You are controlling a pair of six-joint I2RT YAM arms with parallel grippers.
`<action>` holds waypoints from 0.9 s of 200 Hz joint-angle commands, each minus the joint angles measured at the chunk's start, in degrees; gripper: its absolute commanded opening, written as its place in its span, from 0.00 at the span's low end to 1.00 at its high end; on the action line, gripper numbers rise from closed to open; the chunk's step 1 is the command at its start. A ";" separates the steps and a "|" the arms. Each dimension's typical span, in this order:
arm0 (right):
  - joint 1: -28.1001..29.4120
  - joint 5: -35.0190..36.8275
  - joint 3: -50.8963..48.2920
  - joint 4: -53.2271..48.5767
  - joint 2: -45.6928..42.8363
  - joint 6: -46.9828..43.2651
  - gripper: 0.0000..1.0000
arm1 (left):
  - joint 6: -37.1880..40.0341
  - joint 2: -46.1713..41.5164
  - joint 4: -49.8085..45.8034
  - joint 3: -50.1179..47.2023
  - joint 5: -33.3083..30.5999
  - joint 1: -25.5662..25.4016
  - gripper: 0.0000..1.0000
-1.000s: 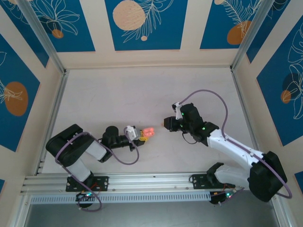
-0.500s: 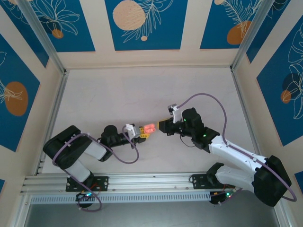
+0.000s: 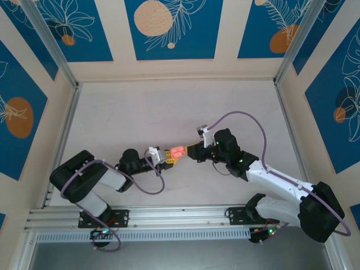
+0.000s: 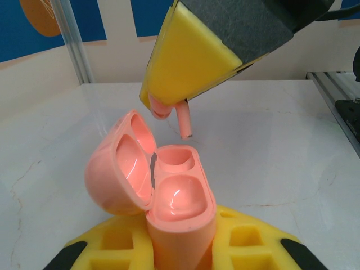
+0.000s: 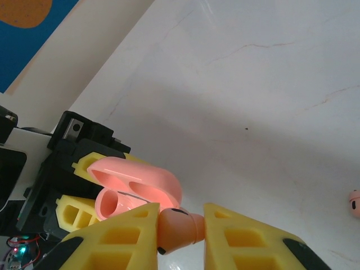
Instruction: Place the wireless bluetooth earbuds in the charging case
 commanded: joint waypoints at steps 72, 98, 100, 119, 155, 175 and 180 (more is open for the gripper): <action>1.62 -1.16 2.98 1.09 2.83 -2.34 0.23 | -0.77 -2.43 2.40 -0.52 0.50 -0.70 0.13; 2.94 1.22 4.45 -1.98 3.70 -4.39 0.23 | -0.81 -3.05 2.40 -0.51 0.33 -0.66 0.13; 3.07 1.41 4.56 -2.24 3.75 -4.57 0.23 | -0.82 -3.11 2.40 -0.59 0.35 -0.69 0.13; 4.21 3.11 5.52 -4.19 4.19 -6.05 0.23 | -0.69 -3.47 2.42 -0.67 -0.01 -0.66 0.13; 5.94 7.39 7.21 -8.63 4.38 -8.86 0.23 | -0.52 -3.91 2.39 -0.85 -0.34 -0.70 0.13; 6.28 8.74 7.88 -10.08 4.21 -9.92 0.23 | -0.43 -3.89 2.27 -0.87 -0.39 -0.70 0.13; 6.38 9.07 7.98 -10.27 4.25 -10.16 0.23 | -0.46 -3.91 2.23 -0.89 -0.44 -0.70 0.13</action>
